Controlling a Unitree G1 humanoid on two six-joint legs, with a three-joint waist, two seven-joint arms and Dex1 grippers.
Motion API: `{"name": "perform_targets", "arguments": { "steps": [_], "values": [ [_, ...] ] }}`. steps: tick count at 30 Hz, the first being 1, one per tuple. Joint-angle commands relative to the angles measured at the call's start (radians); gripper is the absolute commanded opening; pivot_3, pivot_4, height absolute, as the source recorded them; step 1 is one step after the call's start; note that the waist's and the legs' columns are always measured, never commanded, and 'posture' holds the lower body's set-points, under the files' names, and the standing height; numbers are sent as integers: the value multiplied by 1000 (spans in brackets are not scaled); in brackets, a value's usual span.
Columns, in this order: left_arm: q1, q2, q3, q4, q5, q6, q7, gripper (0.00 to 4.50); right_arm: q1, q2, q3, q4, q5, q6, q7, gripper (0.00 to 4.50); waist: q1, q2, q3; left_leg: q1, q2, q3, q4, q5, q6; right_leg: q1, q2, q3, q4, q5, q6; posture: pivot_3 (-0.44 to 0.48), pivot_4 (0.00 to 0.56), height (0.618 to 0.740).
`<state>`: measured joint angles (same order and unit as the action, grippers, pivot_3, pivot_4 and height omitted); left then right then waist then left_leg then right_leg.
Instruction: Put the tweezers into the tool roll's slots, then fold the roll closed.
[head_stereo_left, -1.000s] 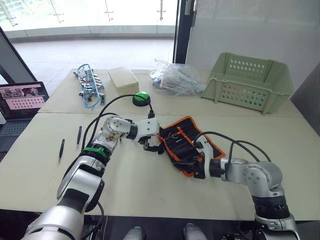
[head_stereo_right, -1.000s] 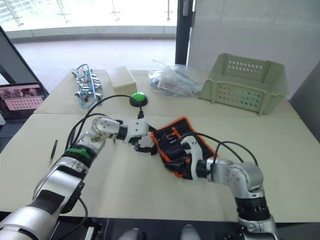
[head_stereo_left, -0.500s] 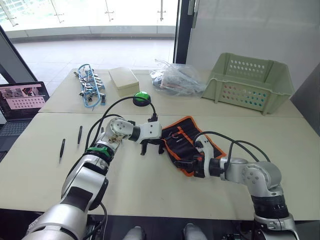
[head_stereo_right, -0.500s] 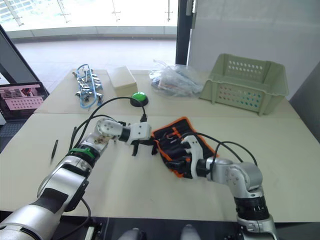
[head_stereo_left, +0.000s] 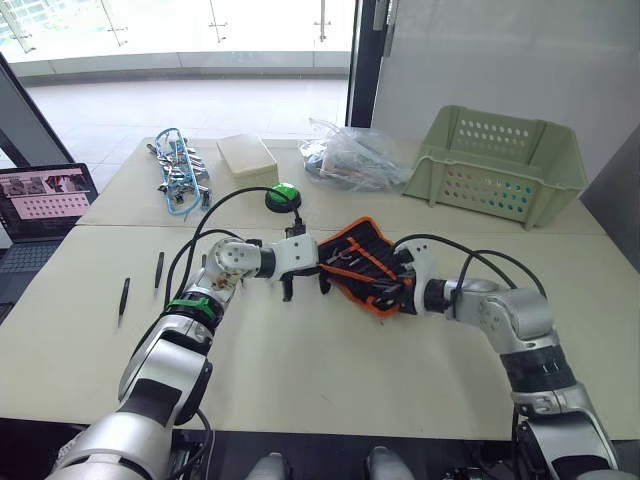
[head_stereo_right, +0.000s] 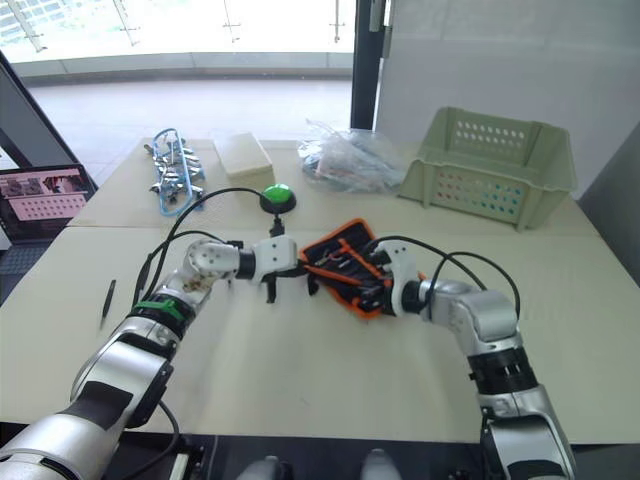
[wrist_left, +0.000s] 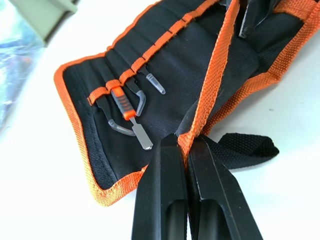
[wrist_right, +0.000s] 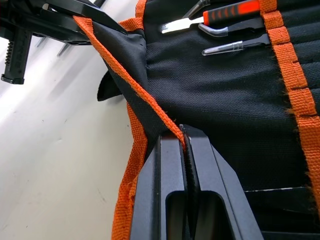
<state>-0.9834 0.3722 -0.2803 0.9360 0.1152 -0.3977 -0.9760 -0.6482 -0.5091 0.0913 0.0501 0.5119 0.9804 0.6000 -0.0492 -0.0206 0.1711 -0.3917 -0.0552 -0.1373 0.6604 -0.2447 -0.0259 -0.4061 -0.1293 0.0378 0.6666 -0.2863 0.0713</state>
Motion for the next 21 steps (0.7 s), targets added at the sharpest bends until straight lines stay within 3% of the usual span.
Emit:
{"name": "perform_targets", "arguments": {
  "steps": [1,8,12,19,20,21],
  "values": [
    [48,6,36,-72,-31,16,-1,31,12,-39,-7,-38,-5,-4,49,0,0,0,0,0,0,0,0,0,0,0,0,0,0,0,0,0,150,740],
    [154,59,12,-143,24,-12,10,31,121,-17,53,-202,-11,-25,71,0,-2,0,0,0,0,0,0,0,0,0,0,0,0,0,0,0,150,740],
    [205,77,11,-230,-18,2,-65,31,156,-30,138,-268,-75,-47,65,0,-4,0,0,1,0,0,0,0,0,0,0,1,1,0,0,0,150,740],
    [223,98,-2,-217,22,-12,-48,31,185,-28,219,-266,-190,-144,60,0,-6,-1,-1,2,0,0,0,0,0,0,0,1,2,0,0,0,150,740],
    [218,90,6,-206,6,5,-56,297,187,-27,224,-261,-196,-148,64,0,-8,-1,-1,2,0,0,0,0,0,1,0,1,3,0,0,0,150,740],
    [211,89,7,-198,0,15,-69,633,188,-28,227,-256,-203,-155,70,286,-9,-1,-1,3,0,0,0,0,0,1,0,1,3,0,0,0,150,740]
  ]
}}
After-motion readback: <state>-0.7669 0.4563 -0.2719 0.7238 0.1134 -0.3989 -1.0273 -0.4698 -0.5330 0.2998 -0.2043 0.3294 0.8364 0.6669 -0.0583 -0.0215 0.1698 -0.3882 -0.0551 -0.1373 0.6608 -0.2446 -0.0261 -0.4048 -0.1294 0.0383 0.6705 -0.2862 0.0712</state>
